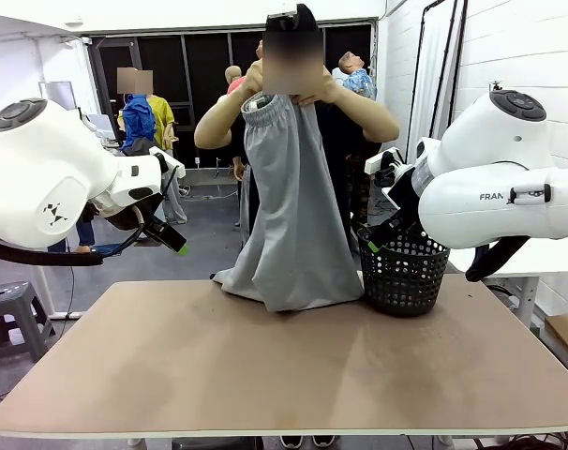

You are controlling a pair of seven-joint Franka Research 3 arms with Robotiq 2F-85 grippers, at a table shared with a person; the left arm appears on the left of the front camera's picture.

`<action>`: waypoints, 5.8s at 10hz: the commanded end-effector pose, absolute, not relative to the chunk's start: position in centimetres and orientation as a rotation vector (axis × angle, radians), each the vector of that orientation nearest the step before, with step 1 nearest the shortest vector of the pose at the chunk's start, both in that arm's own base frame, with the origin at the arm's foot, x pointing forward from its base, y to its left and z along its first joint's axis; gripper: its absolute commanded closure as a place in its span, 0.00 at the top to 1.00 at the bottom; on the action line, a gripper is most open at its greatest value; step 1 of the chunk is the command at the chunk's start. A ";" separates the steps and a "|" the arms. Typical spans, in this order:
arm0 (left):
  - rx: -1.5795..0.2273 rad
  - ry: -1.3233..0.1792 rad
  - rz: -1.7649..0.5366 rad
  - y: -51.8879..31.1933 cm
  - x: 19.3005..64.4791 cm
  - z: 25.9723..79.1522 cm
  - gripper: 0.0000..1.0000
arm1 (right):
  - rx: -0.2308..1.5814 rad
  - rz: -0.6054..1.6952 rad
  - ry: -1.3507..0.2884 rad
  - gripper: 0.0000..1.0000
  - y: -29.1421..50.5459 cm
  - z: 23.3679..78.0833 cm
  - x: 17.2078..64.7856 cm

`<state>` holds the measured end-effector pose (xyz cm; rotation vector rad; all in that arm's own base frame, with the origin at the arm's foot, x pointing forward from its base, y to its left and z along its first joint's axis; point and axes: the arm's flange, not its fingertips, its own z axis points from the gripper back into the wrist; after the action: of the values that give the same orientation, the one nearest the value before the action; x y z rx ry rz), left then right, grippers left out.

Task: Fold the training pants.
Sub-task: Grab both ends of the Training pants handed by a person.

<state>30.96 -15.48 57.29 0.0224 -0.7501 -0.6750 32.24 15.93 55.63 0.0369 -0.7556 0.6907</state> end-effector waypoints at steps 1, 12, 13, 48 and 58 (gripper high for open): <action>0.022 -0.750 -0.676 -15.5 31.0 57.3 1.00 | 0.039 0.691 -0.753 1.00 16.0 55.5 32.3; 0.022 -0.750 -0.676 -15.5 31.0 57.3 1.00 | 0.039 0.691 -0.753 1.00 16.0 55.5 32.3; 0.022 -0.750 -0.676 -15.5 31.0 57.3 1.00 | 0.039 0.691 -0.753 1.00 16.0 55.5 32.3; 0.022 -0.750 -0.676 -15.5 31.0 57.3 1.00 | 0.039 0.691 -0.753 1.00 16.0 55.5 32.3; 0.022 -0.750 -0.676 -15.5 31.0 57.3 1.00 | 0.039 0.691 -0.753 1.00 16.0 55.5 32.3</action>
<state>30.96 -15.48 57.29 0.0224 -0.7501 -0.6750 32.24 15.93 55.63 0.0369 -0.7556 0.6907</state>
